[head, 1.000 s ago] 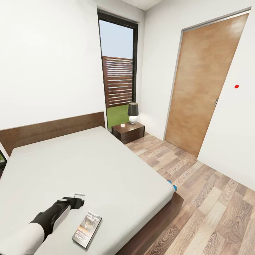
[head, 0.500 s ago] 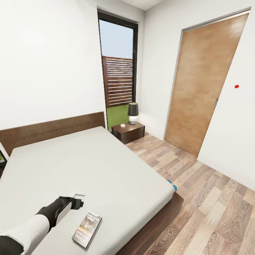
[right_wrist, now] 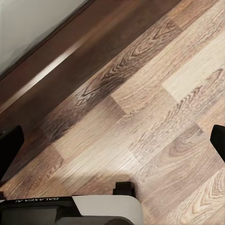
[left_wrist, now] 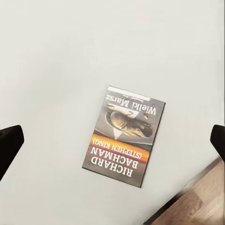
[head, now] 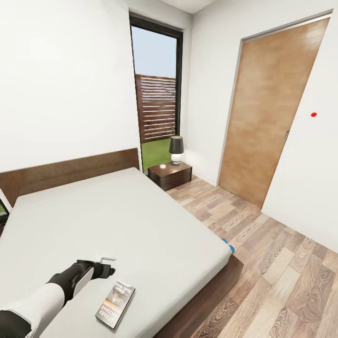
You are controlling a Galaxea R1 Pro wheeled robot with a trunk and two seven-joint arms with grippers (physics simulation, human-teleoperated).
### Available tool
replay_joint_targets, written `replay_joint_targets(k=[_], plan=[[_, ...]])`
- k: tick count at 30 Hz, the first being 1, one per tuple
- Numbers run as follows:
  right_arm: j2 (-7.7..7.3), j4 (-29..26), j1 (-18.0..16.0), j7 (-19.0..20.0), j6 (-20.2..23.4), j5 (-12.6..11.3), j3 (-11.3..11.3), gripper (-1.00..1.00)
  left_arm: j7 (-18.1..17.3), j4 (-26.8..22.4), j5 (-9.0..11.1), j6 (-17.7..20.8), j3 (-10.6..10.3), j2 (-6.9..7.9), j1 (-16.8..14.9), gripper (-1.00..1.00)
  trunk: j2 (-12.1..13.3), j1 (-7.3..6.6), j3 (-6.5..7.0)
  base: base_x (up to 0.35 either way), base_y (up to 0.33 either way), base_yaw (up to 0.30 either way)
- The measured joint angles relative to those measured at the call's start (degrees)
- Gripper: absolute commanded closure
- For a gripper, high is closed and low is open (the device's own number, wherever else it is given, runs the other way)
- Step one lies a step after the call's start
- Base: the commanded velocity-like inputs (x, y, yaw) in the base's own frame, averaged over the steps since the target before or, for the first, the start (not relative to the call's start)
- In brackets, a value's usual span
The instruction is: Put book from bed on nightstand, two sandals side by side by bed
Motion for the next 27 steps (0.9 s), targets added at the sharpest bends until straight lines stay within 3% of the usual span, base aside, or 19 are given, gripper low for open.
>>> replay_joint_targets(k=[8, 27], plan=[[0.00, 0.0, 0.0, 0.0, 0.0, -0.1, 0.0, -1.00, -2.1, -0.4, 0.0, 0.0, 0.0, 0.93, -0.1, -1.00, 0.0, 0.00, 0.00, 0.000, 0.000, 0.000], [0.05, 0.0, 0.0, 0.0, 0.0, 0.0, 0.0, -1.00, -2.6, -0.5, 0.0, -0.4, 0.0, 2.56, -0.8, -1.00, 0.0, 0.00, 0.00, 0.000, 0.000, 0.000]])
